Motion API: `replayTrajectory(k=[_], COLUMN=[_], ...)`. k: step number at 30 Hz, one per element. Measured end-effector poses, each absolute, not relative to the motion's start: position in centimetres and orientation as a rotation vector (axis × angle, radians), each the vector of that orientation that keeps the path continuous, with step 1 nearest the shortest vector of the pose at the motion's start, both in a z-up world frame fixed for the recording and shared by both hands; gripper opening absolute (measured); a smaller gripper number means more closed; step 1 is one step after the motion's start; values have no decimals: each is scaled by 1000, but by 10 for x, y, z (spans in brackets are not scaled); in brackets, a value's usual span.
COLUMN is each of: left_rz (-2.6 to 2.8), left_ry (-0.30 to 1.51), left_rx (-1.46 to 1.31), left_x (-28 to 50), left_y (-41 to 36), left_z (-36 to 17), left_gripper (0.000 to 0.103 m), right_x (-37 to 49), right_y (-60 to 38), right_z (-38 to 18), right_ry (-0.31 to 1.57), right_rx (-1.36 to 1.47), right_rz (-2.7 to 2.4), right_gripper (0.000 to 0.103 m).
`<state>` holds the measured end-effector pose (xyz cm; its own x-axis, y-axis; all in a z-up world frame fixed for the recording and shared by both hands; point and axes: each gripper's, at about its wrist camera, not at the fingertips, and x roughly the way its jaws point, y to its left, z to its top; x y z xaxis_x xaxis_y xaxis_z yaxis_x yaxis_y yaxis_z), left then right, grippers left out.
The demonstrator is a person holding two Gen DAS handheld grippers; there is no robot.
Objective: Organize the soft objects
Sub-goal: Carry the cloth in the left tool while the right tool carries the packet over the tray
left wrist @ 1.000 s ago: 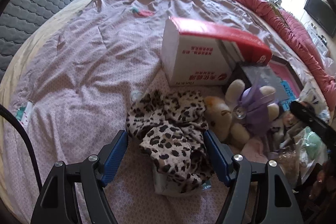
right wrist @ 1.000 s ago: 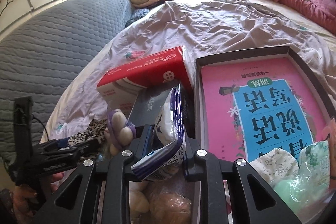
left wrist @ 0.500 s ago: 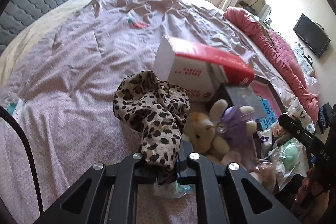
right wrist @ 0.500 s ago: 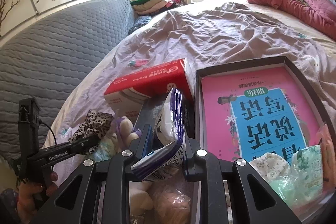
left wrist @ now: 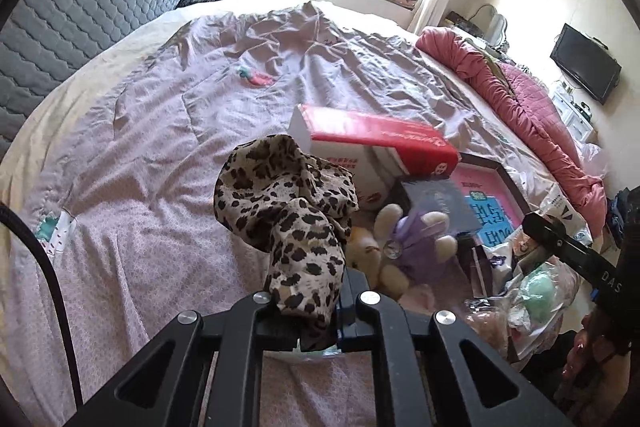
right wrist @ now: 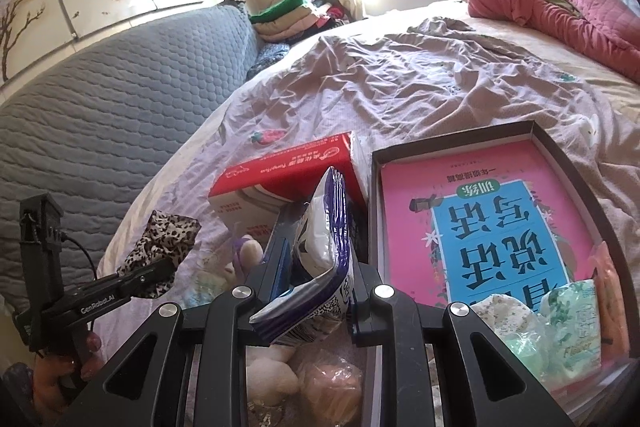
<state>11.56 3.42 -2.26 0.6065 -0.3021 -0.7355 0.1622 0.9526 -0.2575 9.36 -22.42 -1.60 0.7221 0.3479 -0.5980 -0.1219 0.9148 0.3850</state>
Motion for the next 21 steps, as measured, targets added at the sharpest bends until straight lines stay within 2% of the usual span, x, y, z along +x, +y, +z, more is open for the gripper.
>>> replayTrajectory(k=[21], left_rz=[-457], left_ry=[826], left_rx=[-19], left_x=[65], left_y=[-74], left_z=[21], left_gripper=[12], right_x=[54], right_y=[-288], right_z=[24], right_ry=[588], right_rx=[389], right_rz=[166], right_gripper=[25])
